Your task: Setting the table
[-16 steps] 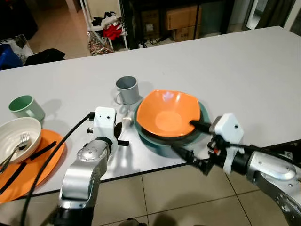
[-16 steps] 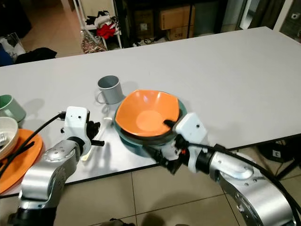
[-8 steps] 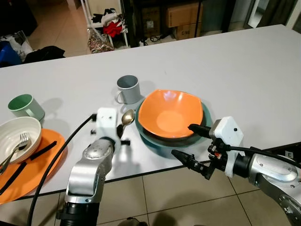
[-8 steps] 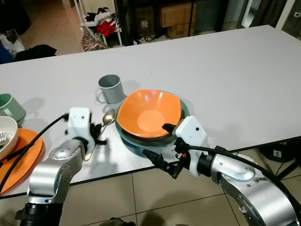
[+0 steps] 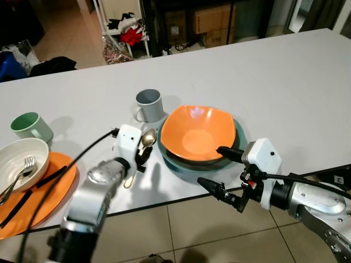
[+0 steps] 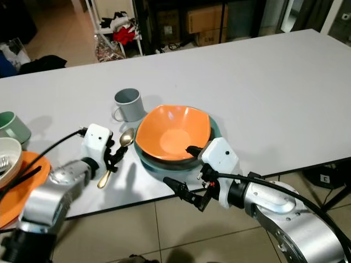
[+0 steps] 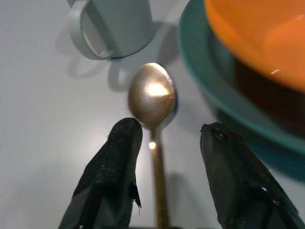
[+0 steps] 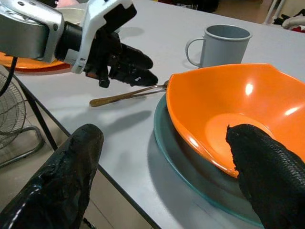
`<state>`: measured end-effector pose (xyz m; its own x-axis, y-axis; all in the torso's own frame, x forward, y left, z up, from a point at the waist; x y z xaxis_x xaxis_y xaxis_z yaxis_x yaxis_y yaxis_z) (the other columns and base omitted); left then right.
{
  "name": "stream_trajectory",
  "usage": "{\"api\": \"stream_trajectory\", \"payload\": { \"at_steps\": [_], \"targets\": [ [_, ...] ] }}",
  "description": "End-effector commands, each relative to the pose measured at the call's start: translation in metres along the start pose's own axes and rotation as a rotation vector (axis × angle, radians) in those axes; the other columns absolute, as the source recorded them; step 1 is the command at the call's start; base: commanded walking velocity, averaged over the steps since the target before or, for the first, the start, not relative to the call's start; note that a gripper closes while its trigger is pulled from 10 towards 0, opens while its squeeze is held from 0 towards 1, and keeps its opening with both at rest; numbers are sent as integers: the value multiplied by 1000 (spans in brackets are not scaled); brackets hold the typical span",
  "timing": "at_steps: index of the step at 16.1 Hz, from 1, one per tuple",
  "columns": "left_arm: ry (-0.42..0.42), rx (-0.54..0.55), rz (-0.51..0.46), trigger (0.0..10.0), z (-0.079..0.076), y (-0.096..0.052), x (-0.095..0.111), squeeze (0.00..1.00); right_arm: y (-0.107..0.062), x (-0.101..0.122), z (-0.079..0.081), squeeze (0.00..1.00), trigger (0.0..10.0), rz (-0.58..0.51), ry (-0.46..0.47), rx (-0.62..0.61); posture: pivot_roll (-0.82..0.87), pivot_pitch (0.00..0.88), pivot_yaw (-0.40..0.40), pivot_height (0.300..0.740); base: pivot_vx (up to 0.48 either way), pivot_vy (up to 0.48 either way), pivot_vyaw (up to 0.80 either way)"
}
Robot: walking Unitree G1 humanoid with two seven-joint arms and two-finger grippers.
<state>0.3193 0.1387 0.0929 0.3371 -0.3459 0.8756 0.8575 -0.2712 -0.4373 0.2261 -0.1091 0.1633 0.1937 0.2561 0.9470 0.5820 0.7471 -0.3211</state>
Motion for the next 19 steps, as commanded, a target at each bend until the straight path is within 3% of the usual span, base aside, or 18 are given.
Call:
{"api": "stream_trajectory", "payload": {
  "at_steps": [1,3,5,7,8,10,19],
  "targets": [
    [26,-14,0,10000,3,2,0,0,0,1,6,0,10000,-8,-2,28,-138,7,149,740,0,0,0],
    [14,-80,33,10000,2,7,-9,0,0,0,9,0,10000,-1,3,41,-141,7,152,740,0,0,0],
    [17,-66,100,10000,8,14,-22,0,0,-1,10,0,10000,9,0,52,-147,9,158,740,0,0,0],
    [-16,-50,169,2157,14,18,-34,0,-1,-3,12,0,10000,28,-11,76,-153,7,163,740,0,0,0],
    [-28,-45,189,0,15,19,-37,0,-1,-3,13,0,10000,35,-16,82,-155,6,165,740,0,0,0],
    [-49,-13,213,0,20,22,-41,0,-3,-4,11,0,10000,47,-30,89,-159,0,164,740,0,0,0],
    [-228,-47,335,0,2,28,-66,0,-3,-8,12,0,10000,81,-53,127,-156,0,154,740,0,0,0]
  ]
}}
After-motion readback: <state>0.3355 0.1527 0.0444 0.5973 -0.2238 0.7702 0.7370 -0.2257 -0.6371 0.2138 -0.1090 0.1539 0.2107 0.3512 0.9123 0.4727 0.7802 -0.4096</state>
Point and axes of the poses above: a point about 5 cm out from each wrist's last joint towards the gripper, its own y axis pointing out of the wrist towards the gripper, its own x axis along the axis of the wrist's last joint, z = x × y, the point moved 4 cm from there along y, pointing out of the wrist towards the gripper, and after that the axes turned 5 degrees about y, right-handed, at the moved point
